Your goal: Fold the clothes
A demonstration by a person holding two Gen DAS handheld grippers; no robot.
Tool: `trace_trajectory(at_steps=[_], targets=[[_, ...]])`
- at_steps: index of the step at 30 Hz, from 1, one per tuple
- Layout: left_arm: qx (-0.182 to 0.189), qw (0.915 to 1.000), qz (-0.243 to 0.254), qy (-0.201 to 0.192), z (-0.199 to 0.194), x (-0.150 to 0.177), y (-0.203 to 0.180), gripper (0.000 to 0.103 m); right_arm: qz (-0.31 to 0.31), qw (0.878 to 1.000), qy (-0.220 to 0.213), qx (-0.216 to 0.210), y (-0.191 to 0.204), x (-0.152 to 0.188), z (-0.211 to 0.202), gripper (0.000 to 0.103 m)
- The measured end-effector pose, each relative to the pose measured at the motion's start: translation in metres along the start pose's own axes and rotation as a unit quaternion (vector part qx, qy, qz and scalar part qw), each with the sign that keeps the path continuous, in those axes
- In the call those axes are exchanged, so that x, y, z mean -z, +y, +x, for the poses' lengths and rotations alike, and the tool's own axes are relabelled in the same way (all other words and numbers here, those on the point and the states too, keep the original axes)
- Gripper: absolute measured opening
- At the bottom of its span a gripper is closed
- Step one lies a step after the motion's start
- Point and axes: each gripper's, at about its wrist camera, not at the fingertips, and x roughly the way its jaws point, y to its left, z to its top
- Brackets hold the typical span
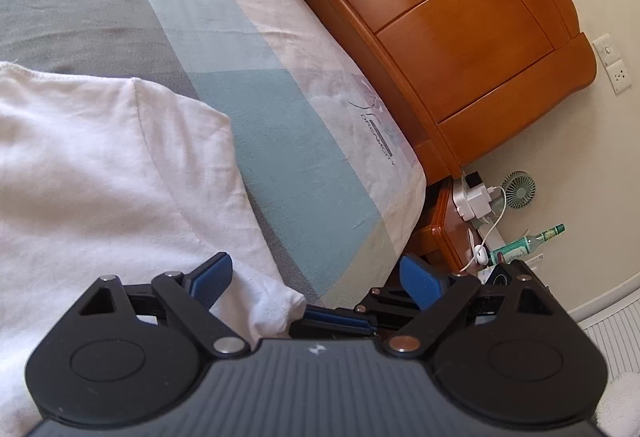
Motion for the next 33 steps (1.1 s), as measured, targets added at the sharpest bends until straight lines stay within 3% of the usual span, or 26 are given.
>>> trace_trajectory(at_steps=[2, 7, 13, 15, 17, 19, 23, 27, 31, 33], targets=[[0.009, 0.9999, -0.007, 0.005, 0.005, 0.001, -0.001, 0.091, 0.02, 1.0, 0.006, -0.008, -0.003, 0.007, -0.003, 0.004], [0.041, 0.9991, 0.003, 0.005, 0.006, 0.006, -0.012, 0.091, 0.038, 0.999, 0.006, 0.021, -0.01, 0.016, -0.016, 0.005], [0.022, 0.9996, -0.012, 0.013, 0.022, 0.009, -0.002, 0.092, 0.066, 0.997, -0.017, 0.037, -0.014, 0.016, -0.027, 0.012], [0.026, 0.9996, -0.005, 0.005, 0.017, 0.005, -0.007, 0.092, 0.076, 0.996, -0.024, 0.039, -0.014, 0.014, -0.027, 0.021], [0.018, 0.9996, 0.015, -0.013, 0.006, -0.004, -0.015, 0.092, 0.072, 0.996, -0.032, 0.05, -0.008, 0.009, -0.029, 0.056], [0.006, 0.999, 0.029, -0.035, -0.01, -0.016, -0.018, 0.092, 0.054, 0.996, -0.042, 0.055, 0.001, 0.002, -0.031, 0.071], [0.002, 0.9979, 0.014, -0.063, -0.03, -0.04, -0.01, 0.092, 0.009, 0.998, -0.056, 0.023, 0.026, -0.02, -0.019, 0.077], [0.003, 0.9986, -0.002, -0.052, -0.021, -0.054, 0.002, 0.093, -0.041, 0.998, -0.045, -0.032, 0.054, -0.032, 0.018, 0.085], [-0.039, 0.998, 0.001, -0.049, 0.003, -0.062, 0.018, 0.093, -0.031, 0.999, -0.003, -0.01, 0.055, -0.024, 0.054, 0.085], [-0.064, 0.9968, 0.004, -0.048, 0.016, -0.066, 0.027, 0.092, -0.008, 1.0, -0.003, -0.018, 0.045, -0.018, 0.055, 0.085]])
